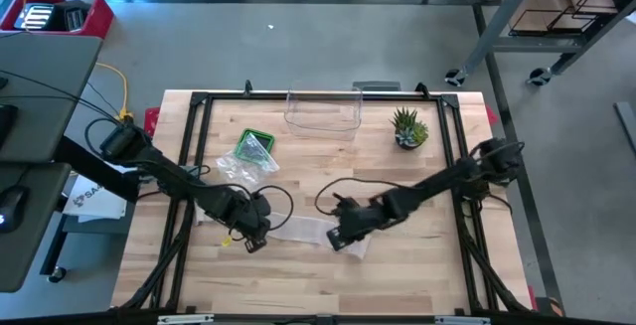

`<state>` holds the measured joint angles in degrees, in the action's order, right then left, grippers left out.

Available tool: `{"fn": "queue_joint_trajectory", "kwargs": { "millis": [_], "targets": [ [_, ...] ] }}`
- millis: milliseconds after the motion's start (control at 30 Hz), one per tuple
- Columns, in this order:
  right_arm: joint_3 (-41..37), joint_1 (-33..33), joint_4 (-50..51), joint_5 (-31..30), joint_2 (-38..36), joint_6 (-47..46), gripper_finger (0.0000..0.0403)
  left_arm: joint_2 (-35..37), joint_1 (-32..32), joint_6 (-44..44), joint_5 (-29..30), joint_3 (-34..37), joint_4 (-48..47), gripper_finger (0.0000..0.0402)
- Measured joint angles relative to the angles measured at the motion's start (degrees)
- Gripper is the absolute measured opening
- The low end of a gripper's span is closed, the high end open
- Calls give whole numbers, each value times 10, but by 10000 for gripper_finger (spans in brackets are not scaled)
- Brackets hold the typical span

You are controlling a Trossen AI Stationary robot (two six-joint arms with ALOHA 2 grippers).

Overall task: Roll bandage
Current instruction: Roll the bandage

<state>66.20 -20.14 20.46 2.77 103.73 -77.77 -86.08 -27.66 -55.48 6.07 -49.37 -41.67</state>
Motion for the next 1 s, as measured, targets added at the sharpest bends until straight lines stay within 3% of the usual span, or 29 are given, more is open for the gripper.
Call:
{"fn": "queue_joint_trajectory", "kwargs": {
  "millis": [100,367,600,767,1000],
  "targets": [
    [45,10,113,35,30,57,0,1,-4,27,22,-11,1,0],
    [52,14,41,60,72,52,0,1,-4,52,45,-13,15,0],
    [51,3,146,75,74,57,0,1,-3,52,66,-13,28,0],
    [51,-20,175,85,73,64,0,-14,2,36,76,-10,106,0],
    [51,-42,243,100,72,92,0,-94,35,36,9,-10,251,0]
  ]
}}
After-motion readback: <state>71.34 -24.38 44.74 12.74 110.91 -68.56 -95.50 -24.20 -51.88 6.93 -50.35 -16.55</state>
